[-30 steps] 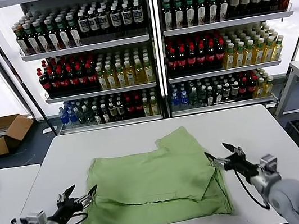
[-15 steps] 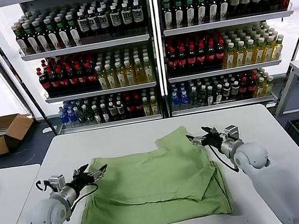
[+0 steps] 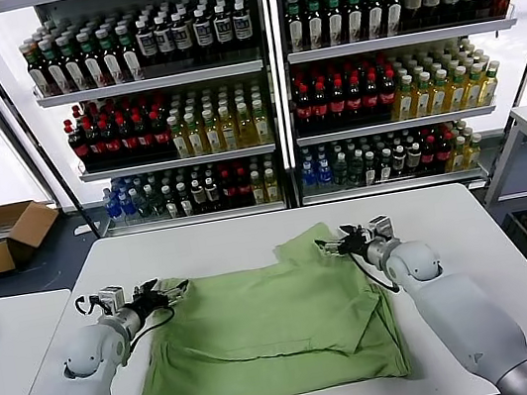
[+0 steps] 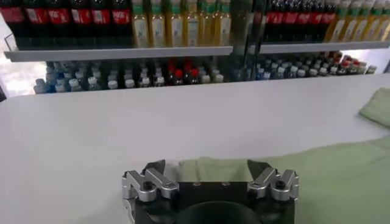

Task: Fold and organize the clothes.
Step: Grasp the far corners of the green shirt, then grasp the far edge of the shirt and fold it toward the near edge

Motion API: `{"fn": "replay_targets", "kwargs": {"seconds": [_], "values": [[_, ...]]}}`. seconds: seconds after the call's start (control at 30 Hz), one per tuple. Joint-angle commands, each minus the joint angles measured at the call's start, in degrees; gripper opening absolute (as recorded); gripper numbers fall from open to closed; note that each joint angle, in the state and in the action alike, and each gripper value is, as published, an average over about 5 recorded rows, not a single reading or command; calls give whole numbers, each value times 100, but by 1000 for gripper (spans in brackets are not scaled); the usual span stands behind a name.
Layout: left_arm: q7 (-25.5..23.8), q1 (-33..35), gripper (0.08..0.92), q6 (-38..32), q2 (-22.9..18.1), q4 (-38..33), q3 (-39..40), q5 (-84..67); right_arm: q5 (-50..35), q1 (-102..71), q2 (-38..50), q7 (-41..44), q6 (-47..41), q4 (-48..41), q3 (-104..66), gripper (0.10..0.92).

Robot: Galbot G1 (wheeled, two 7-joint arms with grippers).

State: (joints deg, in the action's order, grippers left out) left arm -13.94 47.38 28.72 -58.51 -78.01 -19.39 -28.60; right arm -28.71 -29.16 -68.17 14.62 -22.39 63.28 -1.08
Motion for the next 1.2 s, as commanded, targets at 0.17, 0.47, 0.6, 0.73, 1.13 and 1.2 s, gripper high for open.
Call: {"fn": "replay_targets", "kwargs": {"seconds": [0.17, 0.47, 0.6, 0.73, 1.13, 1.2], "values": [[-27, 120, 779, 16, 11, -49, 149, 195, 165, 174, -169, -5, -26, -366, 200, 680], [-110, 210, 524, 28, 15, -209, 144, 142, 105, 92, -154, -1, -32, -176, 163, 420], [-174, 195, 411, -31, 39, -211, 143, 53, 61, 32, -148, -16, 5, 2, 131, 299], [-137, 162, 298, -40, 65, -276, 138, -20, -3, -94, -110, -147, -3, 351, 58, 186], [186, 353, 87, -67, 182, -1013, -58, -325, -699, -1027, 403, -640, -464, 2457, -439, 106], [242, 476, 87, -57, 214, -1268, -153, -397, -826, -1210, 501, -734, -532, 2834, -583, 106]]}}
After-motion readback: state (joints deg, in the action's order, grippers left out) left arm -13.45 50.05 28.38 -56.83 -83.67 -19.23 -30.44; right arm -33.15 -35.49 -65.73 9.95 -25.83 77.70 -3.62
